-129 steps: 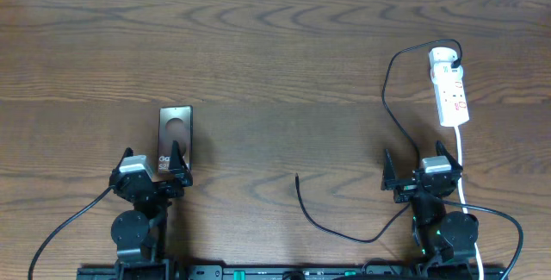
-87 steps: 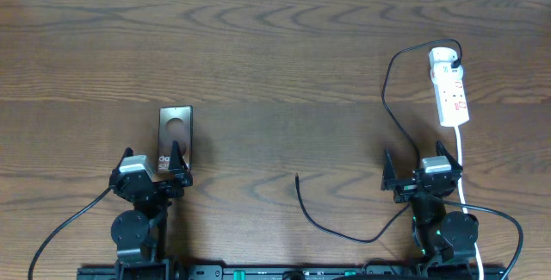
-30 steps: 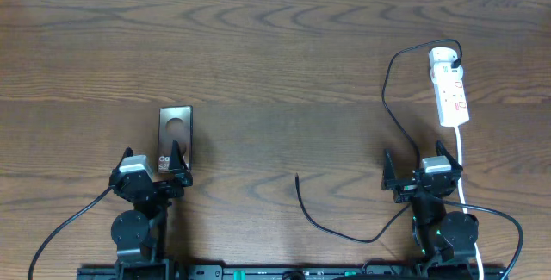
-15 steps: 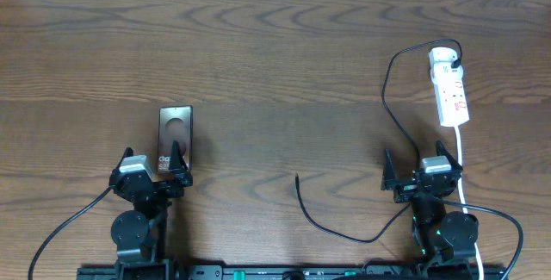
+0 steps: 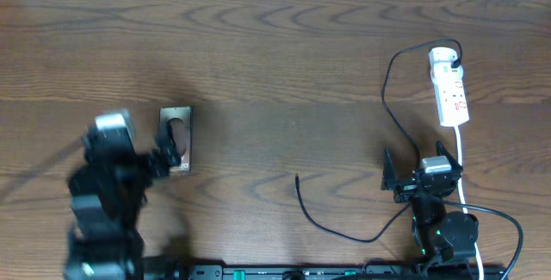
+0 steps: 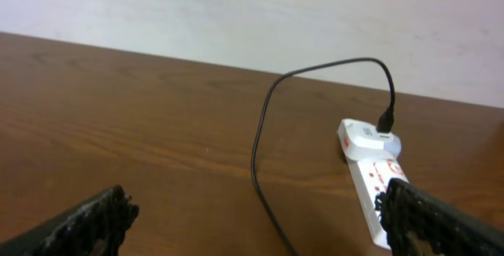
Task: Plug charger to phone and switch on socket
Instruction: 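Move the left gripper down over the Galaxy S25 Ultra phone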
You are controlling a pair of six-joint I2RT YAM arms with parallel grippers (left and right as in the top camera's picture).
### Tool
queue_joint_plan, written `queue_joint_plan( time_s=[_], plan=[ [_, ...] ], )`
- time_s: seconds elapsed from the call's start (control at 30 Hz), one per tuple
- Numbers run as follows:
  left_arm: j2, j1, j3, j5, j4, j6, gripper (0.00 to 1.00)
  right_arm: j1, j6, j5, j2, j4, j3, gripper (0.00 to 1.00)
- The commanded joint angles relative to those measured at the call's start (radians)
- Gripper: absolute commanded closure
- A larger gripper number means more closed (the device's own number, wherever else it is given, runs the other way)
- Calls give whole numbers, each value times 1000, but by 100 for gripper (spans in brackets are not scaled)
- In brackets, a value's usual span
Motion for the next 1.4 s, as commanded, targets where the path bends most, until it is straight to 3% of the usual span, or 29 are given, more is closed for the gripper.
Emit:
queue_joint_plan(
  time_s=[0.0, 0.07, 0.17, 0.57, 0.77, 1.37],
  plan=[
    [293, -4, 324, 17, -189, 16, 8, 5, -11, 2, -2, -6, -1, 1],
    [462, -4, 495, 16, -318, 16, 8, 5, -11, 2, -2, -6, -1, 1],
    [637, -4, 607, 16, -377, 16, 8, 5, -11, 2, -2, -6, -1, 1],
    [1039, -4, 610, 16, -434, 16, 8, 5, -11, 2, -2, -6, -1, 1],
    [1111, -4, 610, 2, -437, 17, 8, 5, -11, 2, -2, -6, -1, 1],
    [1115, -4, 563, -79, -438, 58, 8, 5, -11, 2, -2, -6, -1, 1]
  ],
)
